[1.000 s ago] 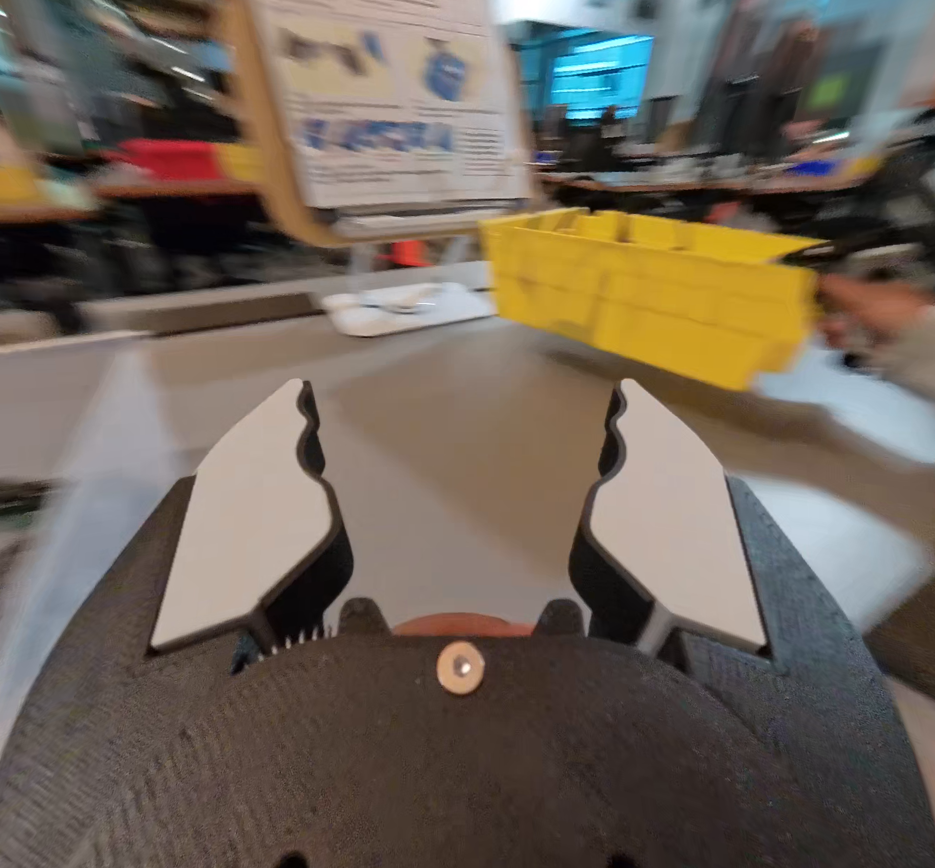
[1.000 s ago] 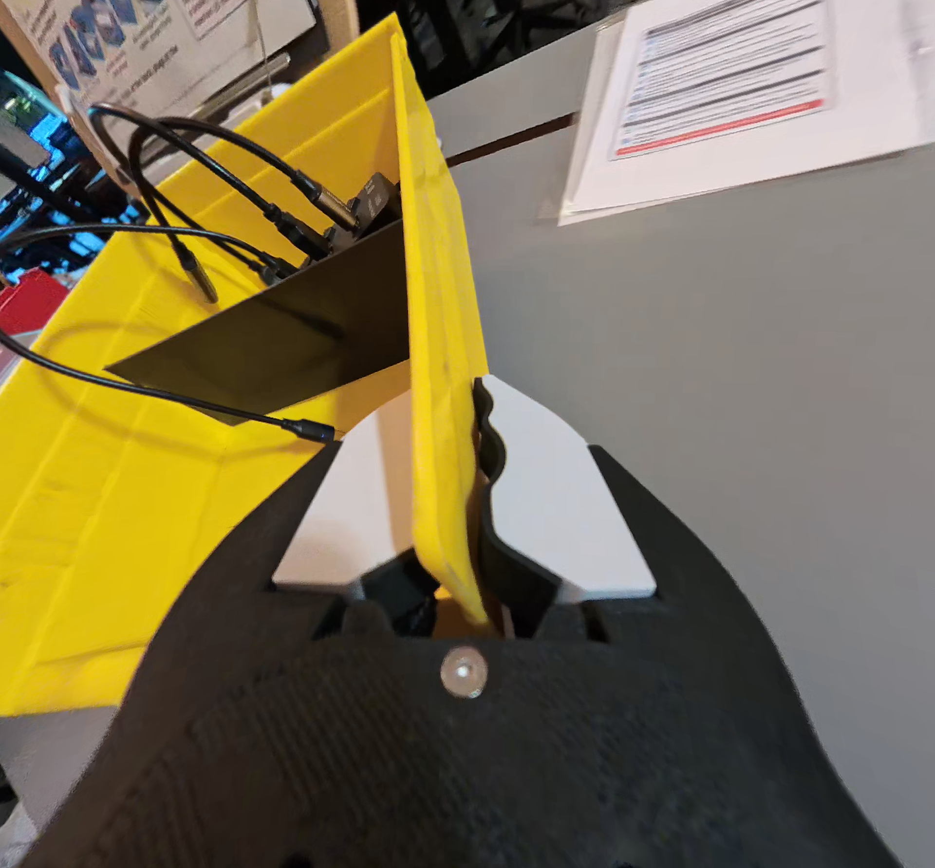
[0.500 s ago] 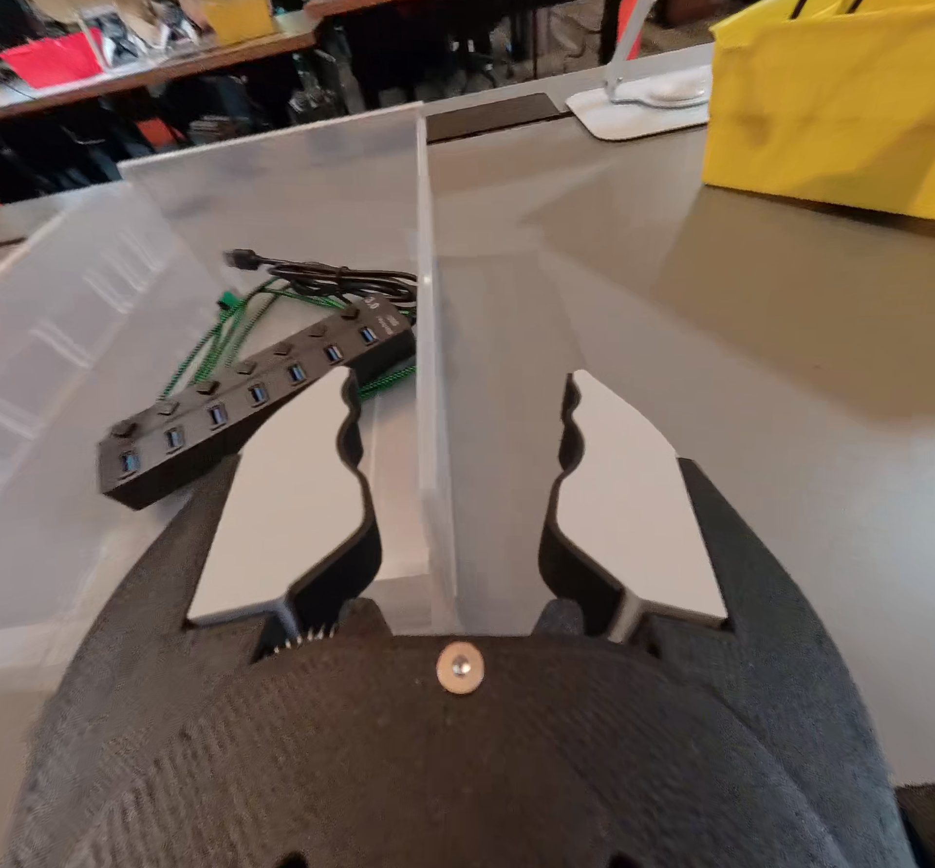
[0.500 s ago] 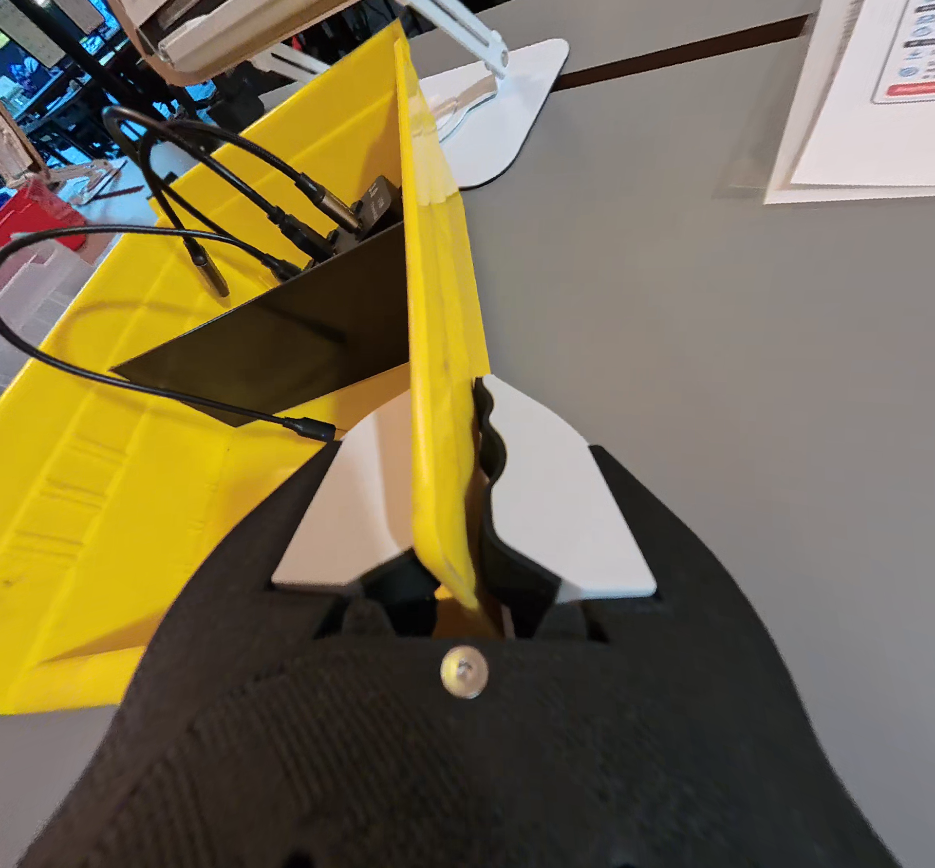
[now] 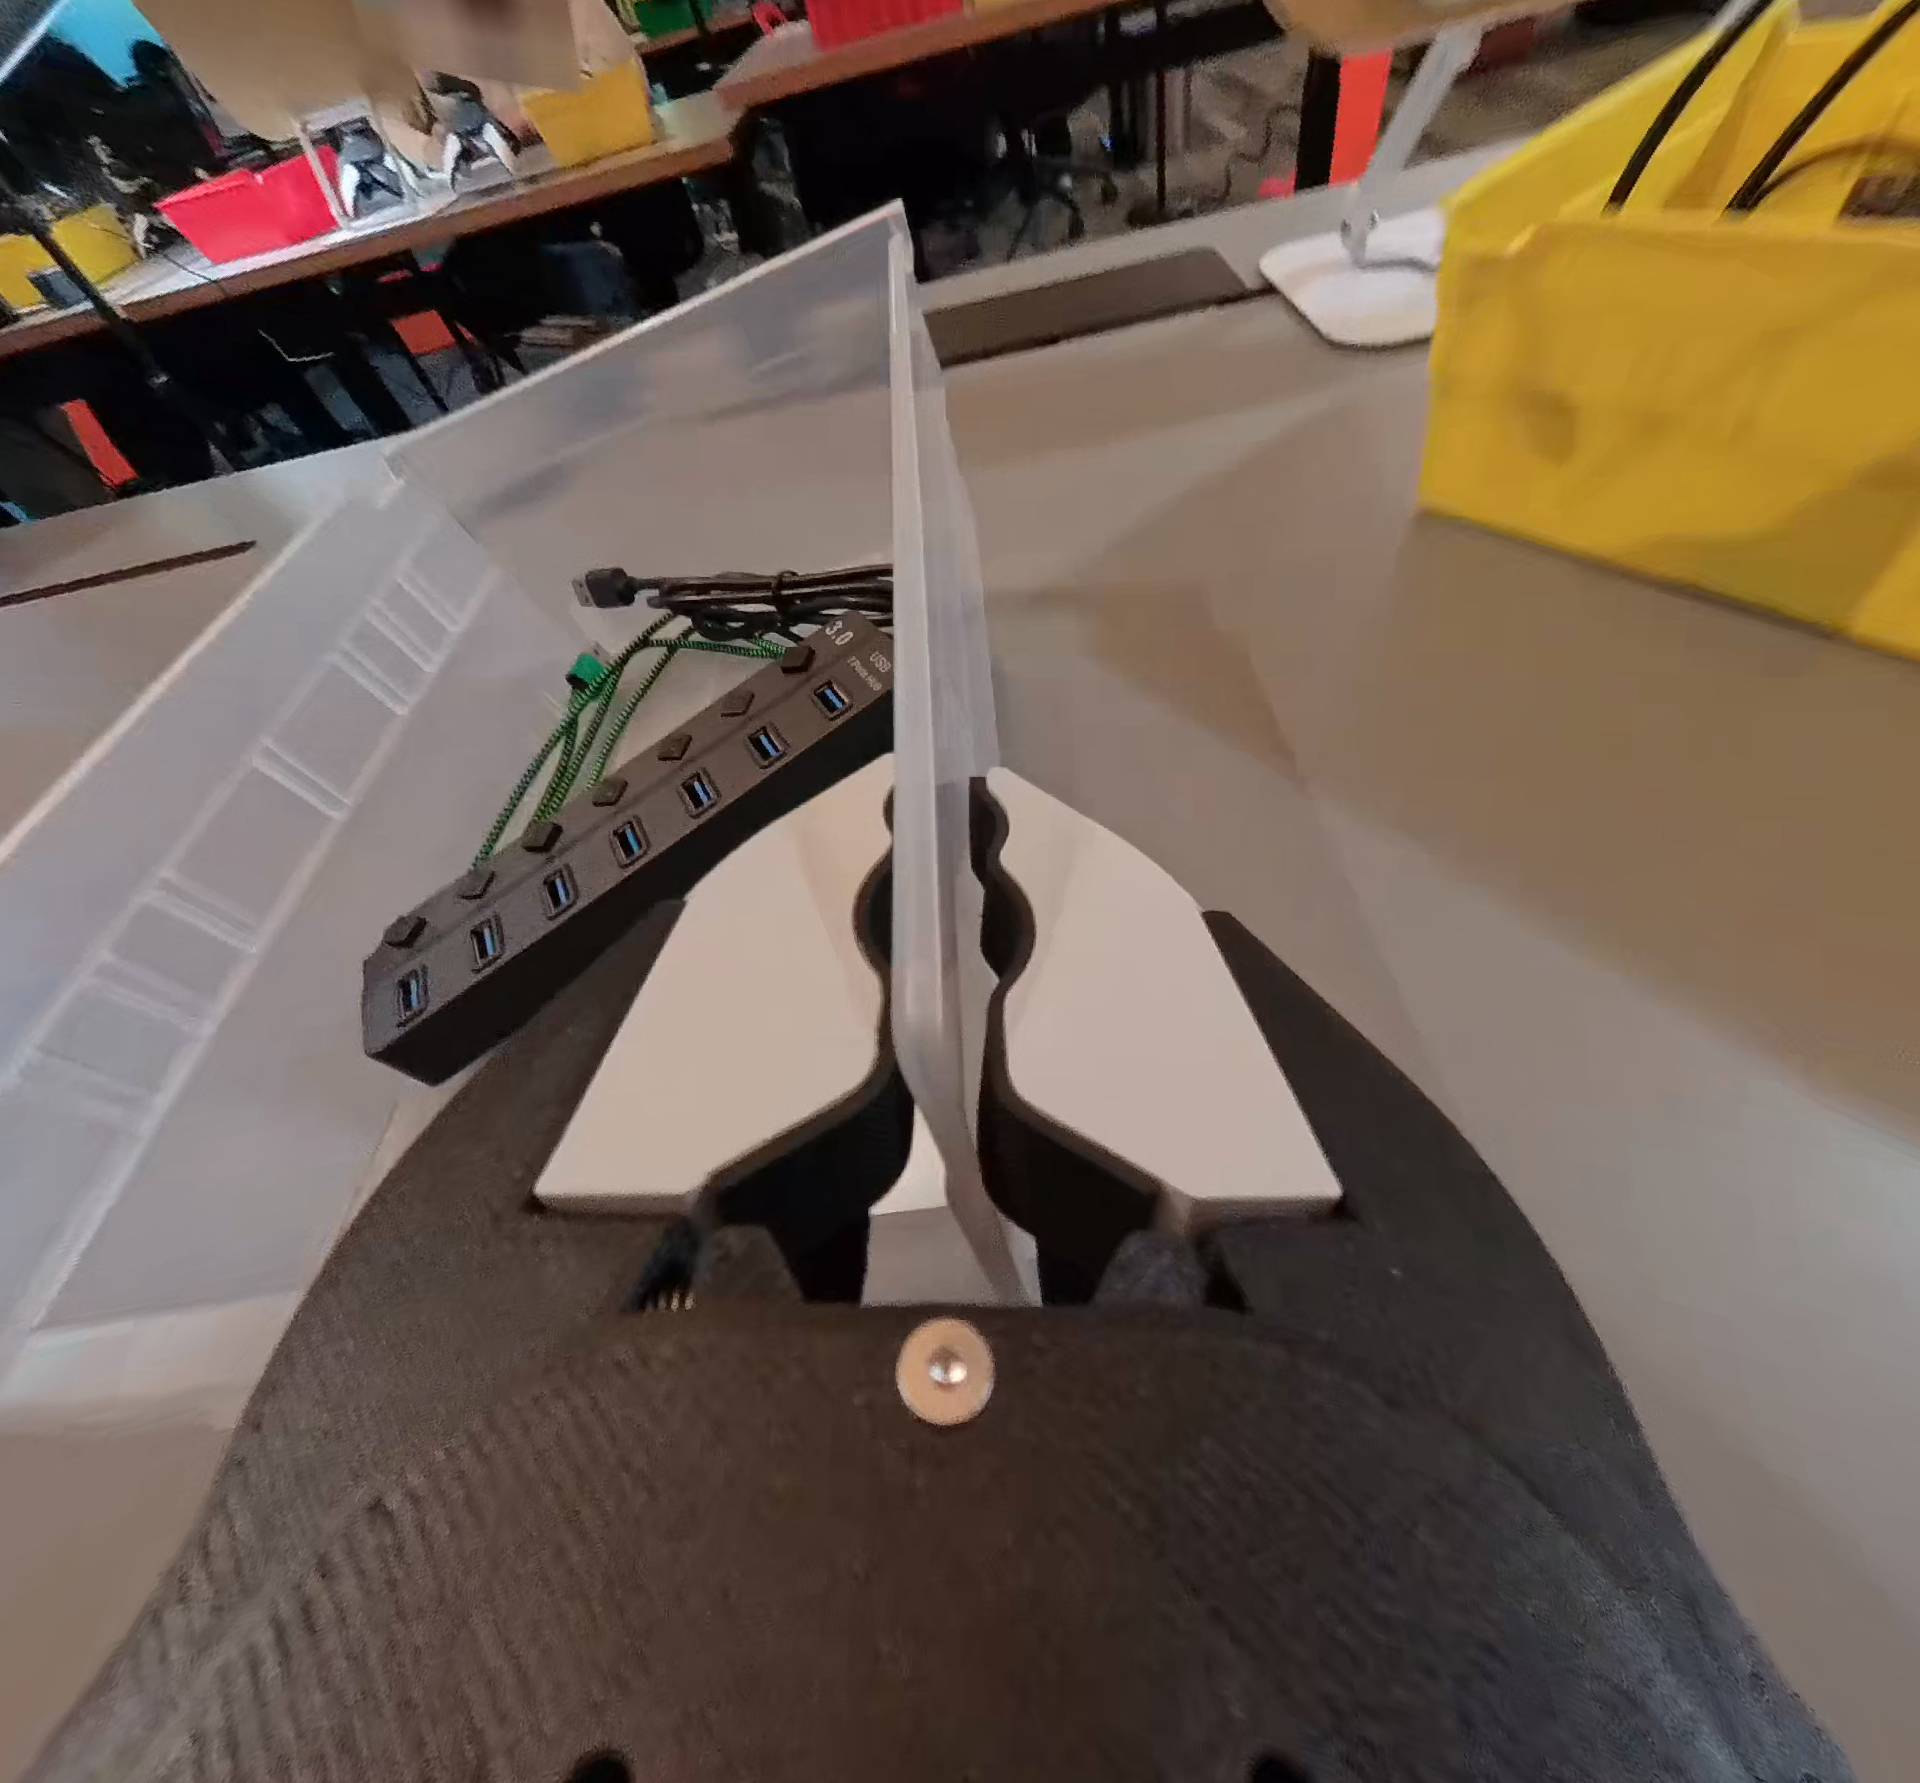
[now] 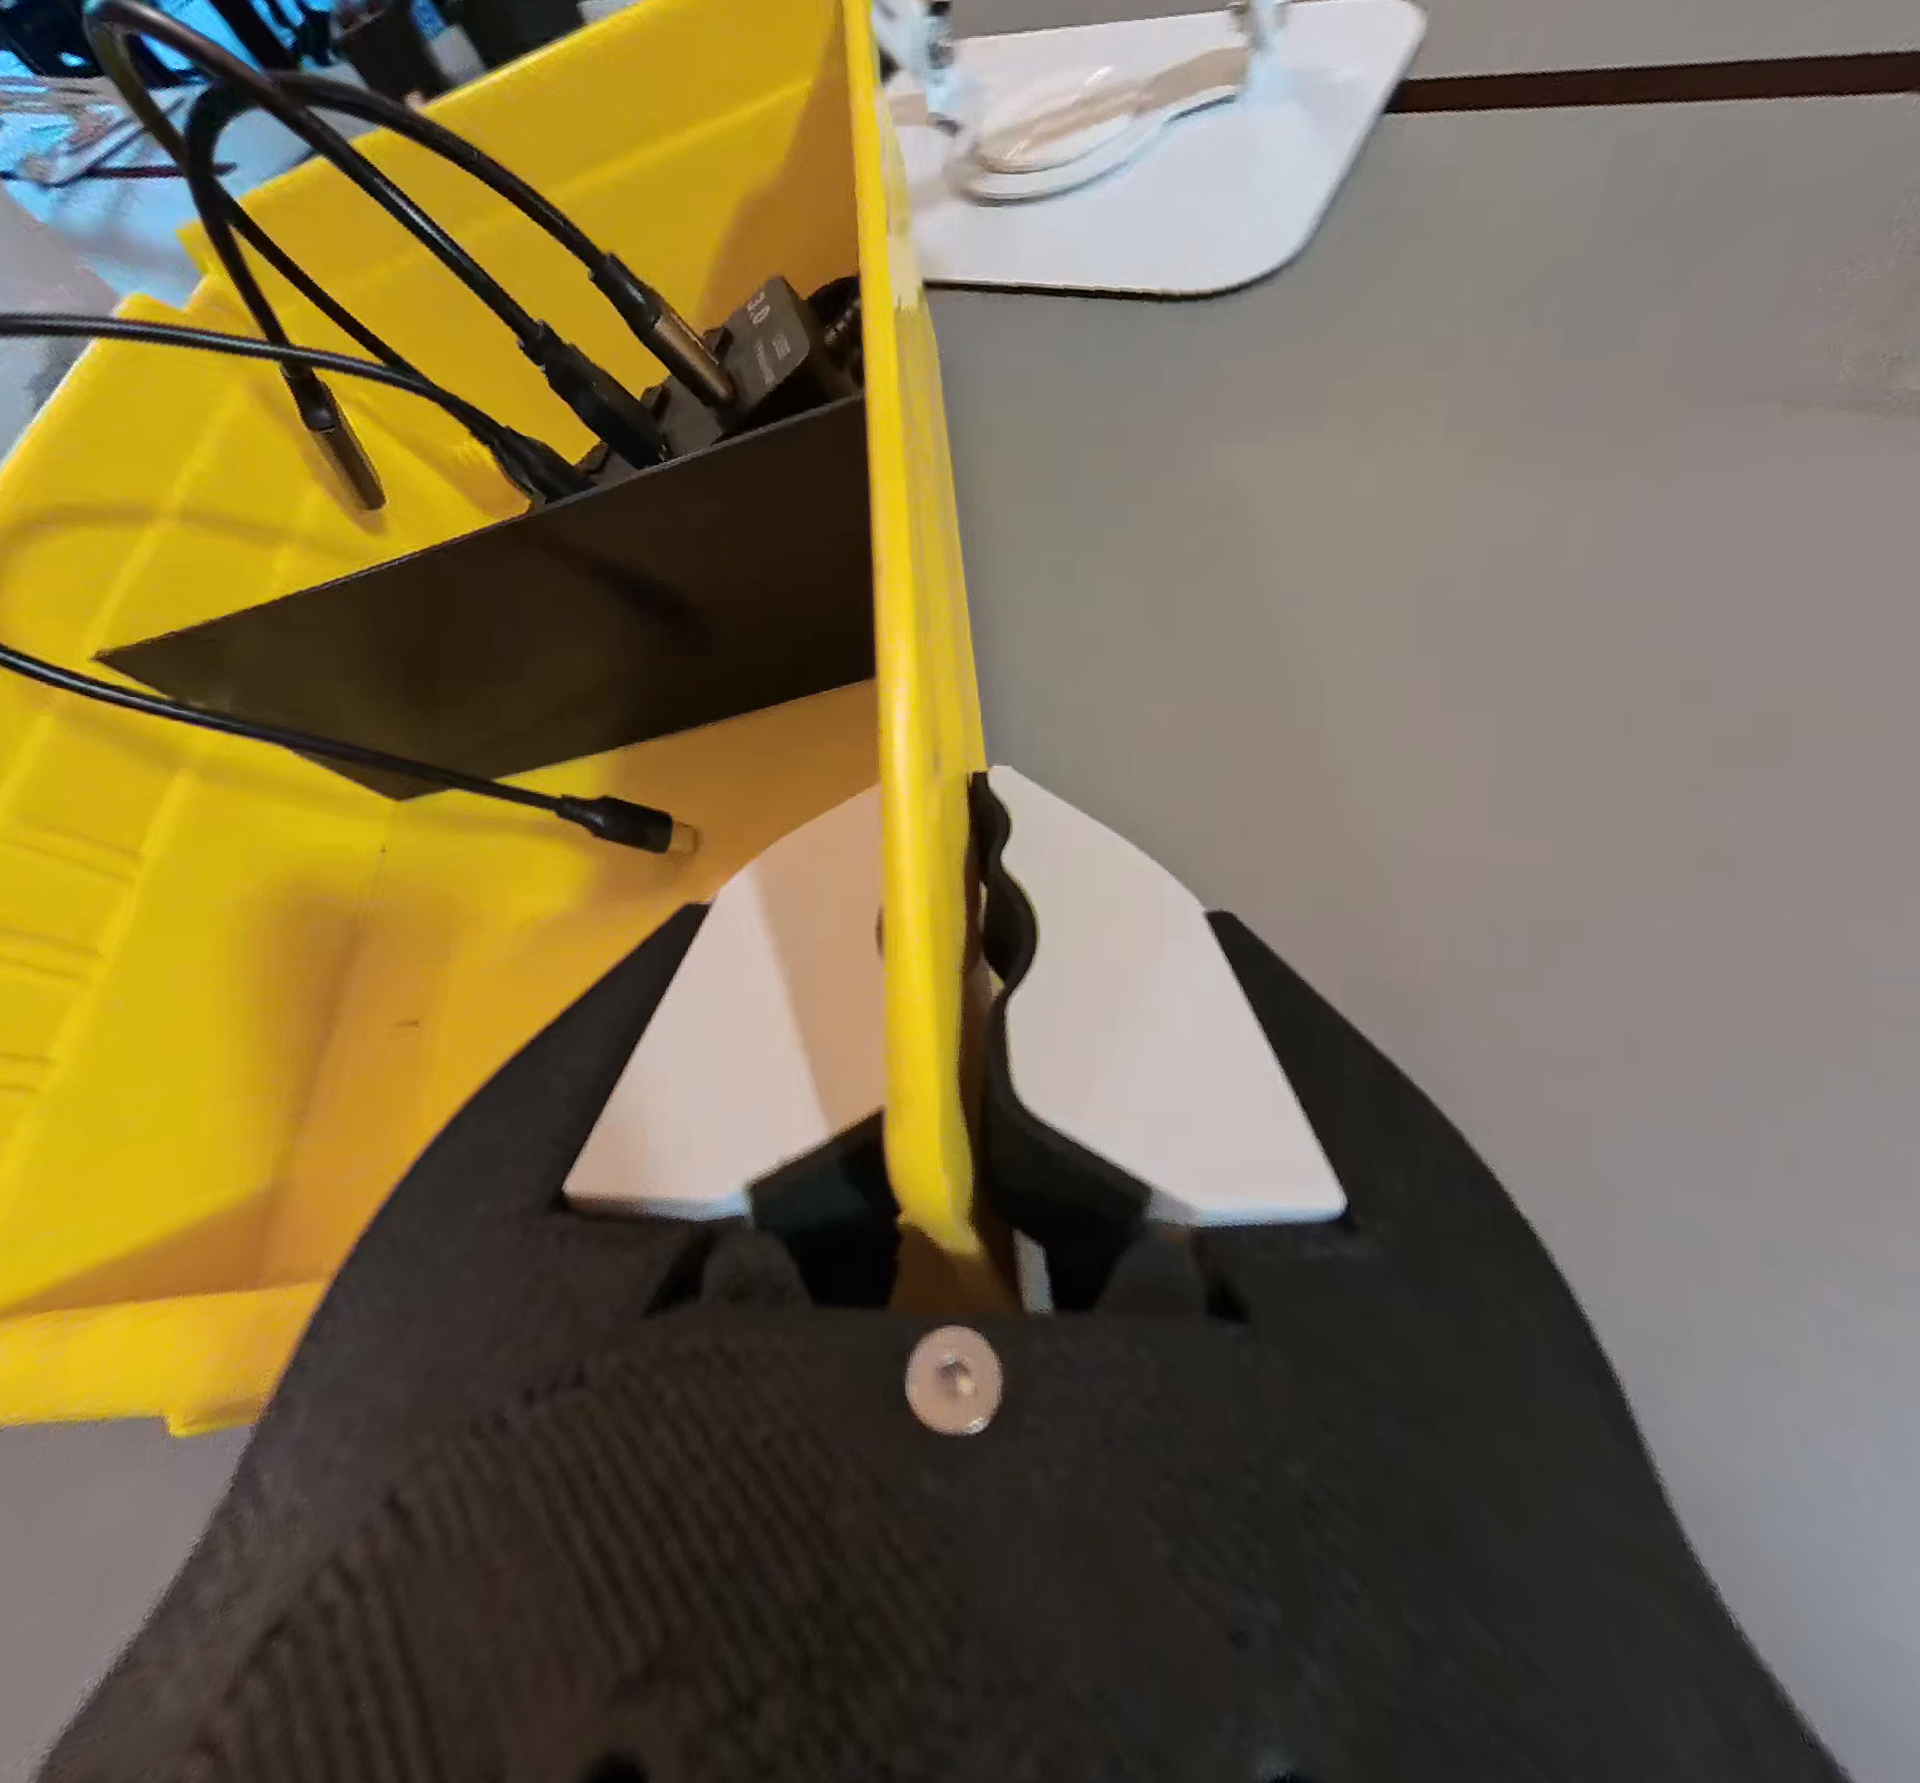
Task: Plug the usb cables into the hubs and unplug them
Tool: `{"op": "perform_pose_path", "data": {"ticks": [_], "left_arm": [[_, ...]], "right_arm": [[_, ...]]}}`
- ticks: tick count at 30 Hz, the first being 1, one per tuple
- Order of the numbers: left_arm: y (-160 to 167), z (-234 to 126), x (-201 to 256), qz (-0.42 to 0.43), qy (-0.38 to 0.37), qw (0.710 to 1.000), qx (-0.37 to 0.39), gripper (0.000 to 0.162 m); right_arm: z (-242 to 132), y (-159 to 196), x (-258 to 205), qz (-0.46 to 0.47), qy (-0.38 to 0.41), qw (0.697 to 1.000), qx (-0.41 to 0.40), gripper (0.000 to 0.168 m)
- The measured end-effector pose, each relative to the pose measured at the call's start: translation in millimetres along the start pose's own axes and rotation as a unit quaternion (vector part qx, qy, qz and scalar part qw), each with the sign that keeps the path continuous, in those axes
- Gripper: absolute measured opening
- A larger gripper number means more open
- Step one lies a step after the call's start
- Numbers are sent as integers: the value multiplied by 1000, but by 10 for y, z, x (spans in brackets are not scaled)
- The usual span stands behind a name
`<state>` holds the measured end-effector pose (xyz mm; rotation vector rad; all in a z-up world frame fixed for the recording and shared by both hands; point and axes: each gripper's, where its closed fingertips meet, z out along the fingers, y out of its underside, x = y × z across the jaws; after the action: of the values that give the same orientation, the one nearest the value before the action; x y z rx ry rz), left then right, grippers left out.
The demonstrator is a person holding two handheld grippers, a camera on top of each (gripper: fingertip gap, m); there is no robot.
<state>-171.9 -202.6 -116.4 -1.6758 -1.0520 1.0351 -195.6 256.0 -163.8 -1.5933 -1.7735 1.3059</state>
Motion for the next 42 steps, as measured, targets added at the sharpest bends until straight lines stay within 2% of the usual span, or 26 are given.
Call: {"op": "perform_pose_path", "data": {"ticks": [1,5,8,13,15,19,22,25,31,33,35,37,39,42], "left_arm": [[-60,-18,-40,-8,-3,1000,7,9],[-236,-130,-191,-26,-18,999,28,10],[-359,-248,-317,-53,-23,998,40,10],[-572,-462,-512,-35,-49,996,67,9],[-686,-579,-607,-26,-64,994,84,9],[-899,-826,-787,-11,-92,989,113,10],[-1018,-970,-865,-1,-104,986,127,10],[-1129,-1075,-900,-14,-104,983,153,10],[-1206,-1121,-829,-24,-86,984,156,10],[-1200,-1106,-791,-27,-76,986,148,10],[-1187,-1091,-739,-28,-65,988,138,10],[-1171,-1071,-663,-20,-54,990,125,10],[-1164,-1051,-551,-4,-43,993,114,10],[-1203,-1031,-288,29,-20,993,109,9]], "right_arm": [[68,-2,-107,-4,-9,1000,-2,5],[346,-13,-533,-14,-47,999,-12,5],[582,-48,-901,42,-52,998,4,6],[1051,-123,-1564,76,-16,997,31,9],[1220,-131,-1907,99,-23,994,43,20],[1455,-130,-2712,134,-89,984,71,58],[1565,-74,-3295,87,-119,987,66,79],[1660,33,-3737,24,-139,989,39,88],[1717,179,-4318,2,-187,982,20,92],[1702,229,-4457,-20,-204,979,10,95],[1623,250,-4504,-42,-225,973,5,85],[1449,194,-4450,-46,-255,966,19,86],[1222,119,-4240,-55,-271,961,30,85],[832,-11,-3651,-86,-258,961,54,81]]}}
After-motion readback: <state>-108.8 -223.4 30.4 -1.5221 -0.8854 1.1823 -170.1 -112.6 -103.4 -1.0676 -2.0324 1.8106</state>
